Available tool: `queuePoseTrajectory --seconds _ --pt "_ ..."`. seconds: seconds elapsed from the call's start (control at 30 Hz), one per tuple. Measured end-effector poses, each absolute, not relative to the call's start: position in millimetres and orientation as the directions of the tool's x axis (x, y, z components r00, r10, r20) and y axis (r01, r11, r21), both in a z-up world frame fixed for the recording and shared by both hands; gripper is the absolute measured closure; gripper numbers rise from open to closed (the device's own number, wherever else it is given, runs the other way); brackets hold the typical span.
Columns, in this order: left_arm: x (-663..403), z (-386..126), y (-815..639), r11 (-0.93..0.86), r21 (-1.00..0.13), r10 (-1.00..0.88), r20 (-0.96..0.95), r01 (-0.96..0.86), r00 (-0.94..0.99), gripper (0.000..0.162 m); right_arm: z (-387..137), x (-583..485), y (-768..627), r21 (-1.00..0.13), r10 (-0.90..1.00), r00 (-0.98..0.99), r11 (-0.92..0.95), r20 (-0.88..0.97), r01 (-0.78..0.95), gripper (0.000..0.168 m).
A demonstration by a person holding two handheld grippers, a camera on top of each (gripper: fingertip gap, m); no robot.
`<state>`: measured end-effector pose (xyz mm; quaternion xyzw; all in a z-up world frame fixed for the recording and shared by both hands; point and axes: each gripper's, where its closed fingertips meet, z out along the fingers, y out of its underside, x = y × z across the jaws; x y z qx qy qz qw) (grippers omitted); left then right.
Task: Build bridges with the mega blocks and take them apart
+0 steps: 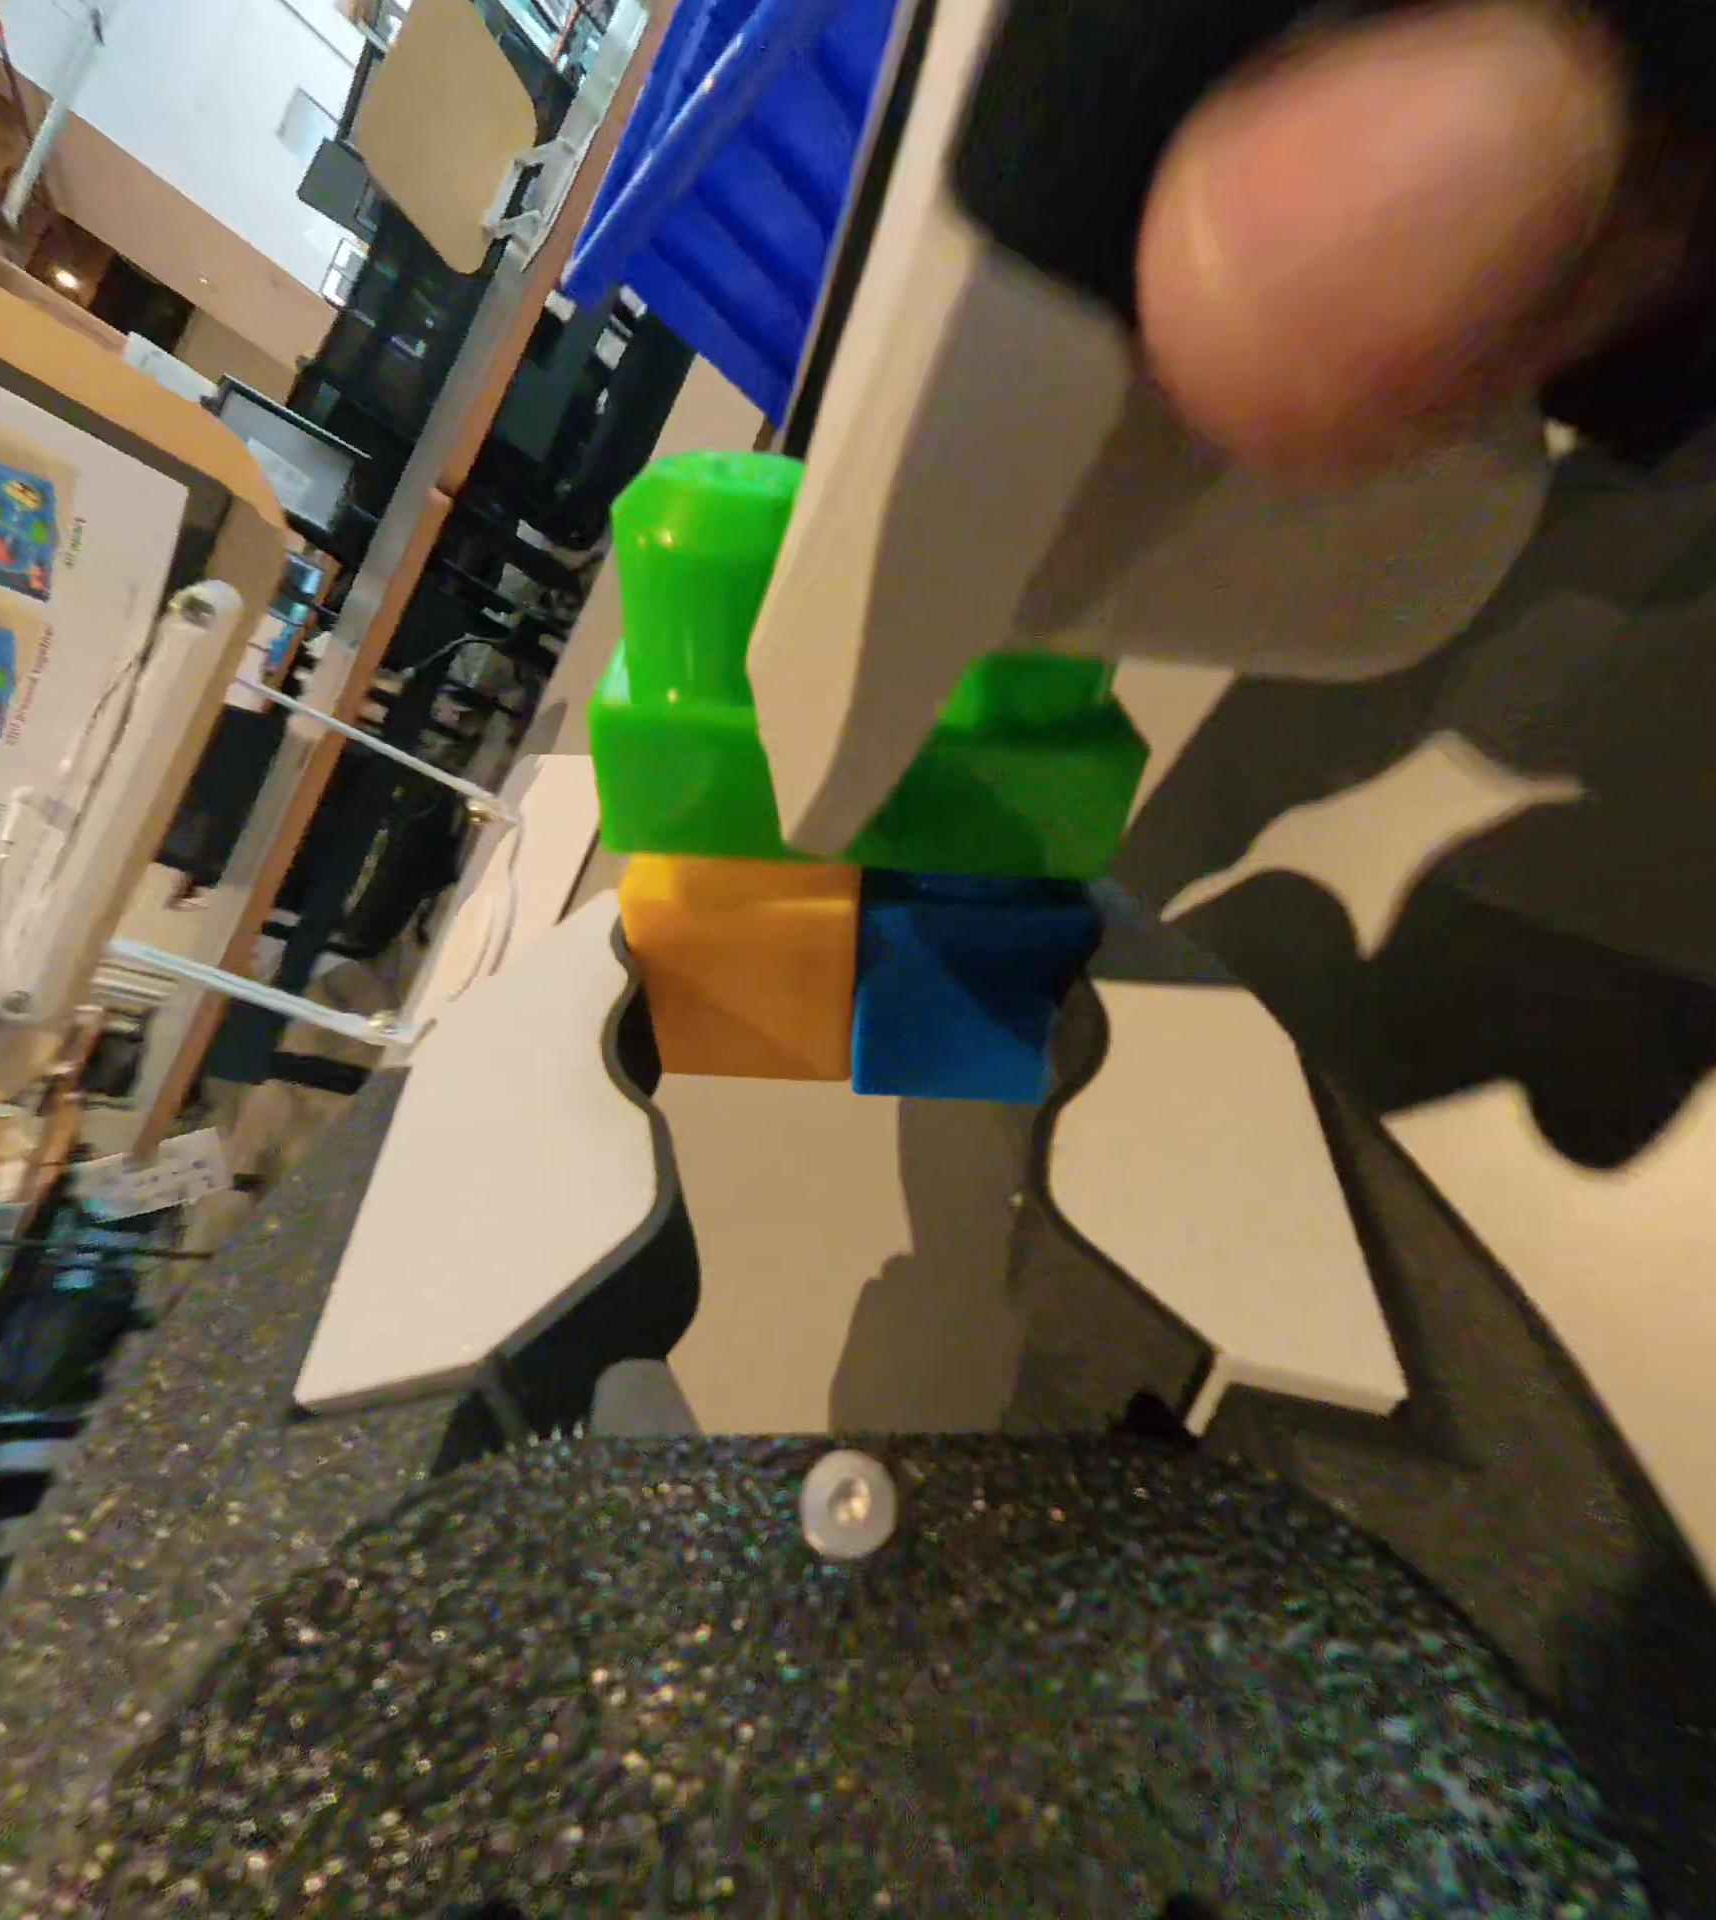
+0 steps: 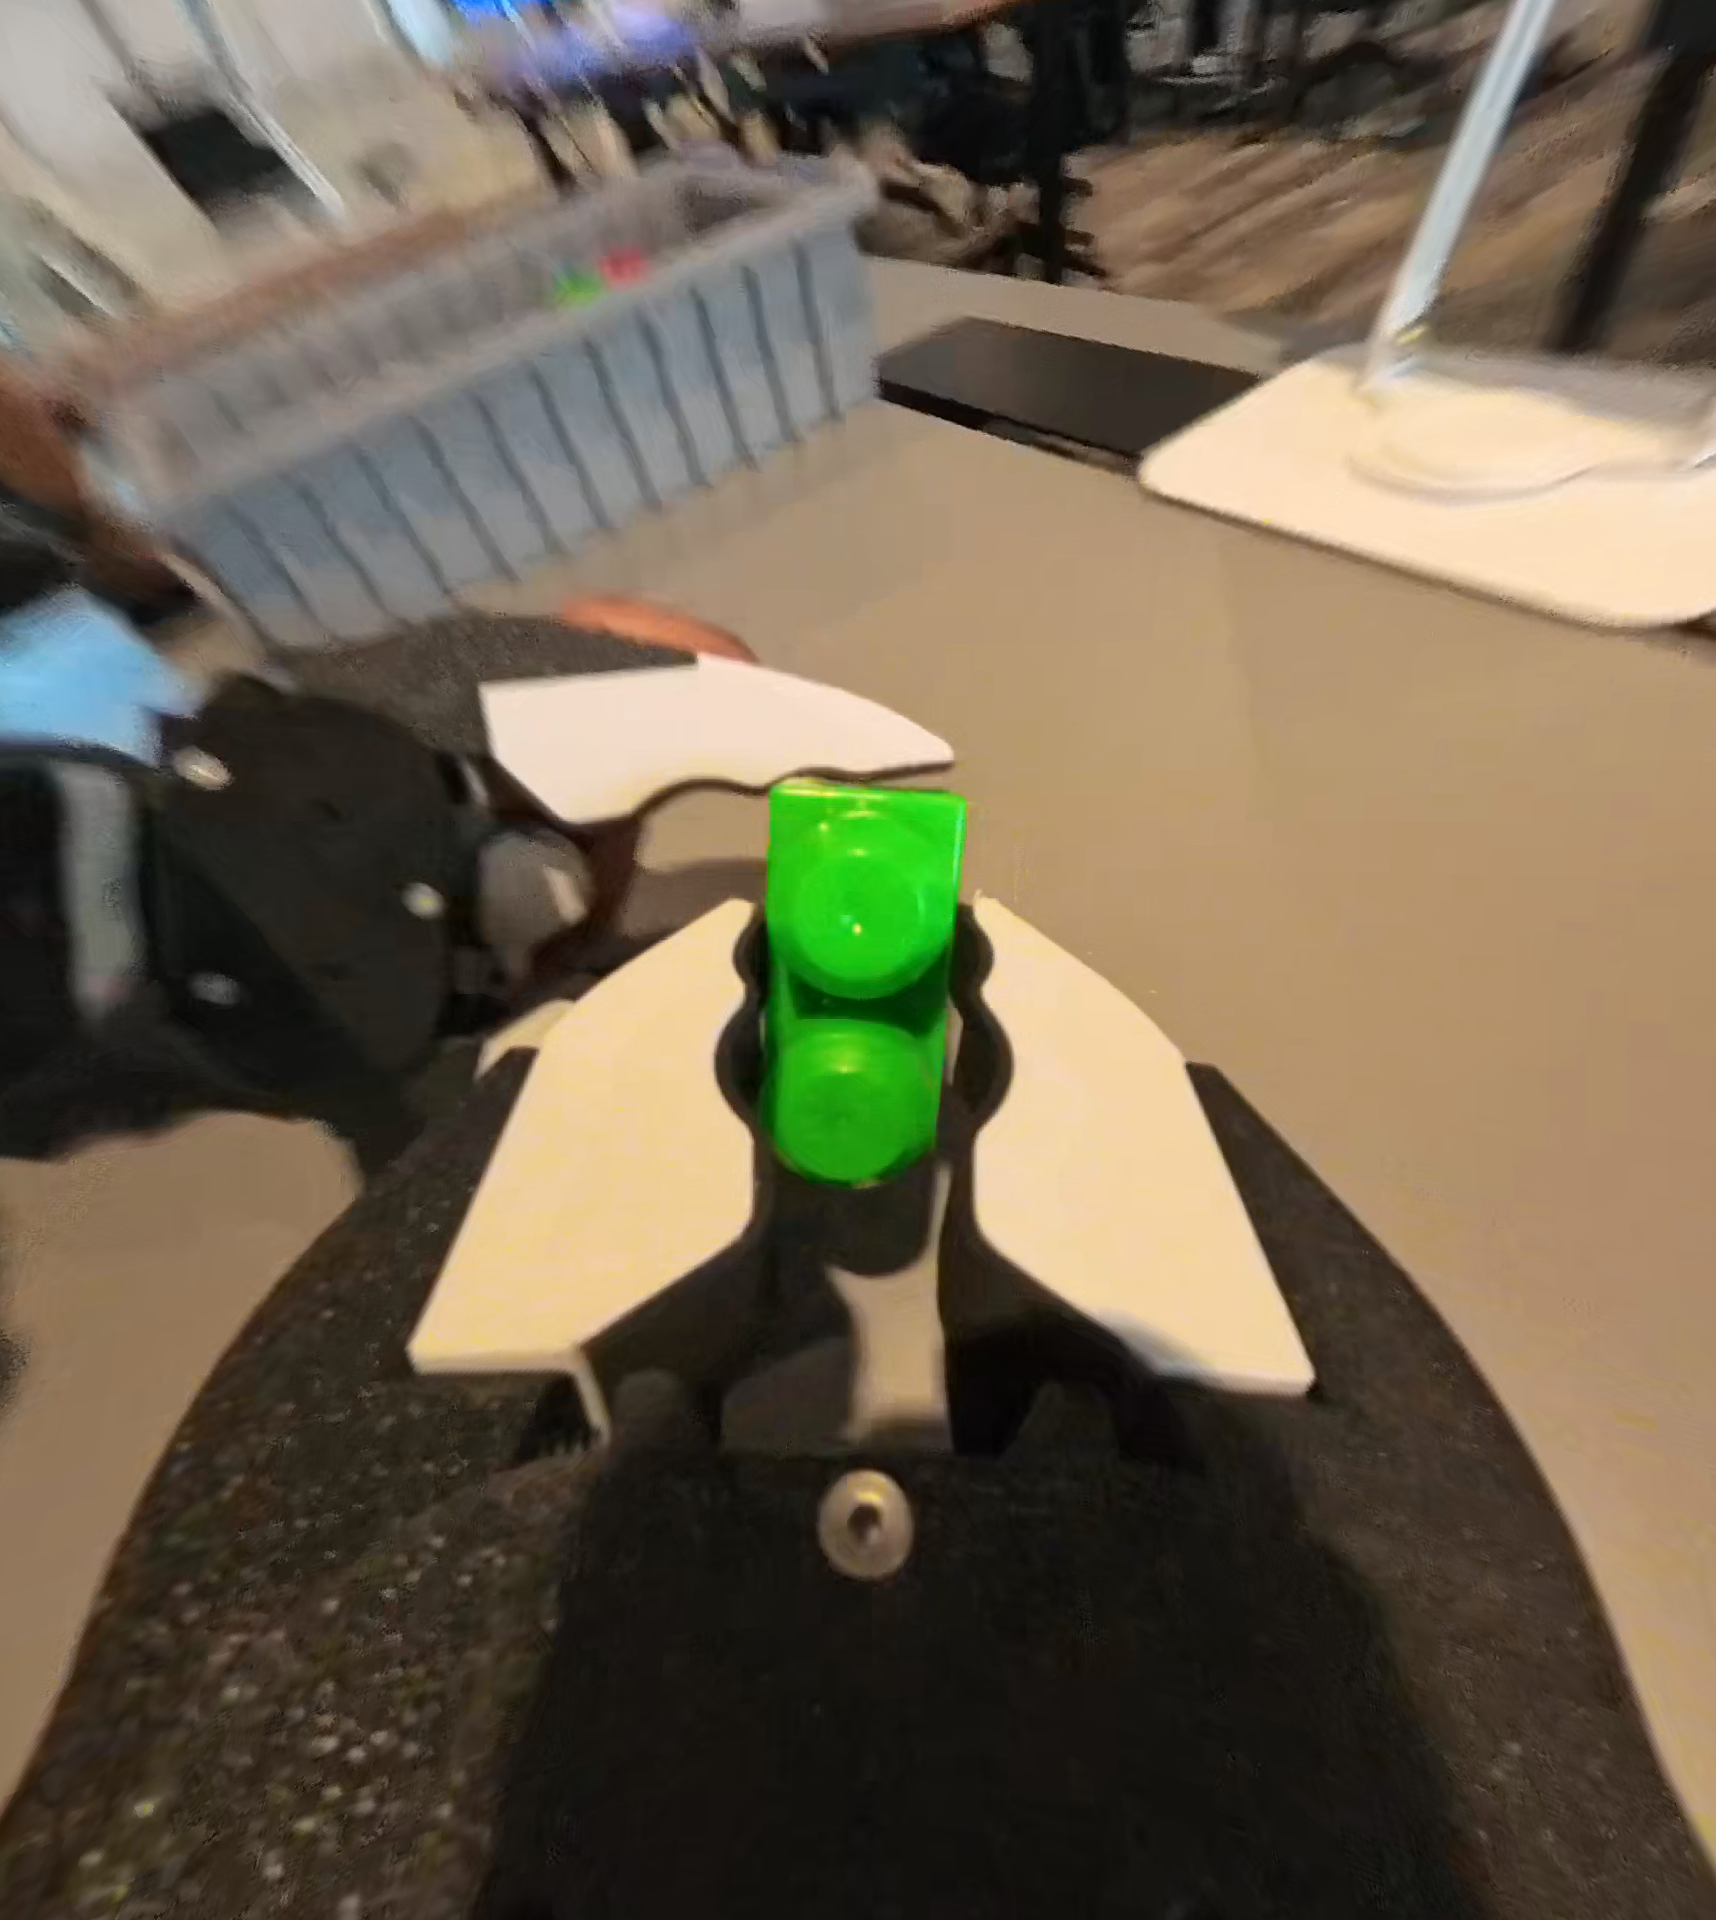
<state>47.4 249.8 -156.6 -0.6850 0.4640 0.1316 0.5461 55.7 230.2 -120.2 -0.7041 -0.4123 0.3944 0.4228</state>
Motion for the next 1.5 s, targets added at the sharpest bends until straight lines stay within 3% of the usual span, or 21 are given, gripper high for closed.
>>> queuePoseTrajectory --seconds 0.1,0.17,0.37,0.5,0.6,0.7,0.83,0.87,0.93,1.03,1.27,1.4,1.5 --pt "44 -156 250 -0.006 -0.683 -0.517 -0.623 -0.730 0.587 0.087 -100 69 237 -0.792 0.785 0.124 -0.610 -0.607 -0.020 0.134" --pt "40 -158 252 0.002 -0.668 -0.503 -0.644 -0.744 0.577 0.087 -95 79 245 -0.752 0.747 0.085 -0.655 -0.660 -0.076 0.134" --pt "45 -162 250 0.011 -0.670 -0.521 -0.638 -0.743 0.567 0.087 -50 98 239 -0.954 0.920 0.305 -0.286 -0.247 0.091 0.134" --pt "48 -164 246 0.039 -0.662 -0.537 -0.646 -0.749 0.543 0.087 1 190 279 -0.949 0.776 0.613 -0.065 0.146 0.308 0.134" --pt "53 -166 244 0.047 -0.654 -0.548 -0.649 -0.755 0.528 0.087 -23 278 323 -0.817 0.664 0.707 -0.253 0.242 0.518 0.134" --pt "60 -169 244 0.061 -0.644 -0.557 -0.656 -0.762 0.510 0.087 -71 324 361 -0.727 0.675 0.730 -0.446 0.111 0.522 0.134" --pt "65 -172 242 0.076 -0.624 -0.549 -0.677 -0.778 0.489 0.087 -117 346 393 -0.658 0.660 0.751 -0.553 0.028 0.510 0.133" --pt "66 -171 241 0.082 -0.622 -0.547 -0.682 -0.779 0.486 0.087 -121 351 398 -0.653 0.645 0.763 -0.560 0.042 0.509 0.125" --pt "67 -170 240 0.087 -0.625 -0.544 -0.682 -0.776 0.489 0.087 -122 359 402 -0.670 0.621 0.781 -0.553 0.064 0.495 0.112" --pt "77 -159 240 0.092 -0.665 -0.544 -0.657 -0.742 0.521 0.087 -106 359 393 -0.736 0.642 0.764 -0.484 0.070 0.474 0.106" --pt "167 -63 287 0.232 -0.736 -0.612 -0.619 -0.636 0.493 0.088 -19 328 296 -0.944 0.815 0.576 -0.138 0.063 0.299 0.116" --pt "239 -34 349 0.312 -0.594 -0.709 -0.665 -0.742 0.234 0.087 -6 311 221 -0.982 0.904 0.425 -0.042 0.041 0.184 0.122" --pt "281 -53 403 0.343 -0.417 -0.784 -0.621 -0.841 -0.012 0.087 -15 299 178 -0.993 0.947 0.318 -0.073 -0.040 0.094 0.124"
